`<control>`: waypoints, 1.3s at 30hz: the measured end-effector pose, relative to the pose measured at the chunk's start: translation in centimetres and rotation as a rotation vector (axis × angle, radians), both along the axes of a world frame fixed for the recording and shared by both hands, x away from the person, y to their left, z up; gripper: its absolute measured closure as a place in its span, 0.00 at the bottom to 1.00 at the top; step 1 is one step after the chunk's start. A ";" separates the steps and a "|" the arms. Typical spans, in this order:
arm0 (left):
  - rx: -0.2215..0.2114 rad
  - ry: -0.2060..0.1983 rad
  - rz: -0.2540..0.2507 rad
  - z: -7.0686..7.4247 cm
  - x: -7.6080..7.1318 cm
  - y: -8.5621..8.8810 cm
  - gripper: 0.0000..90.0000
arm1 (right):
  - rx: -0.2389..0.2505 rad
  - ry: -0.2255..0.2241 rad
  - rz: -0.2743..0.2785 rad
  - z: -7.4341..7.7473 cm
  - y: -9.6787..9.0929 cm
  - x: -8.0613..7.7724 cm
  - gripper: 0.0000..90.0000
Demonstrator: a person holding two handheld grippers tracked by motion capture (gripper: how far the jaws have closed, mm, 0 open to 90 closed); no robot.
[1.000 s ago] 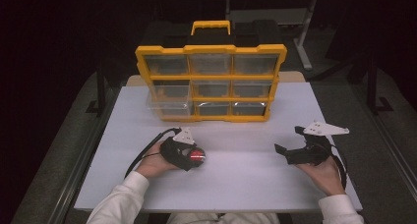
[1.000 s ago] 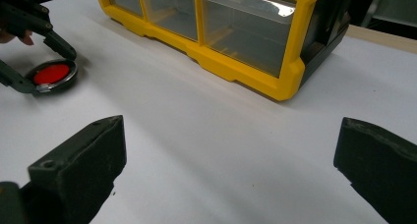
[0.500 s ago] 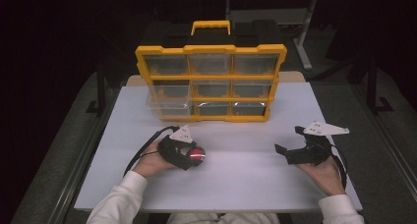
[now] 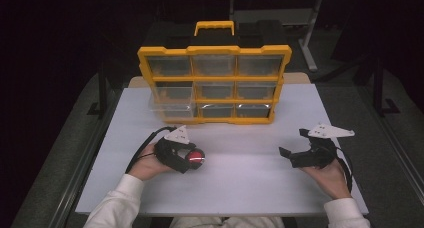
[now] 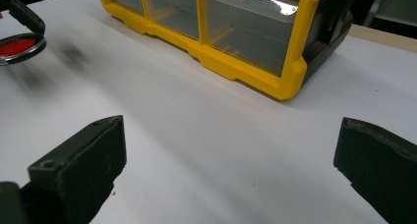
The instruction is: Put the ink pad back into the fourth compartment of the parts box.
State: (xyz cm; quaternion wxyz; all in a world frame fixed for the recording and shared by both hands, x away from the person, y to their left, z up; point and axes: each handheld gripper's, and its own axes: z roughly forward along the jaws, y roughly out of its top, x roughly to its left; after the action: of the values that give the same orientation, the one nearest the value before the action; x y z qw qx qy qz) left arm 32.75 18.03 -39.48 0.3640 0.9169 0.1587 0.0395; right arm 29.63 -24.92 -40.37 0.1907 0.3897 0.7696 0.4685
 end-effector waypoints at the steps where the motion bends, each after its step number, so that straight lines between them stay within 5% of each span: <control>1: -0.004 -0.005 -0.001 0.1 0.0 0.1 0.33 | 0.000 0.000 0.000 0.0 0.0 0.0 0.00; 14: -0.062 -0.014 0.007 2.1 -0.3 1.1 0.33 | -0.003 0.003 -0.004 0.0 0.0 0.0 0.00; 24: -0.119 -0.038 0.029 5.2 0.0 3.2 0.33 | -0.013 0.008 -0.012 -0.1 -0.1 0.2 0.00; 39: -0.076 -0.073 0.047 7.9 0.4 3.4 0.33 | -0.007 0.009 -0.013 -0.1 -0.1 0.1 0.00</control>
State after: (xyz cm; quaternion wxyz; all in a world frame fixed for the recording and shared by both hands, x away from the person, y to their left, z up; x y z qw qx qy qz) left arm 33.17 21.47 -31.54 0.4032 0.8964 0.1680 0.0753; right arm 29.76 -25.06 -40.48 0.1917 0.3962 0.7693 0.4631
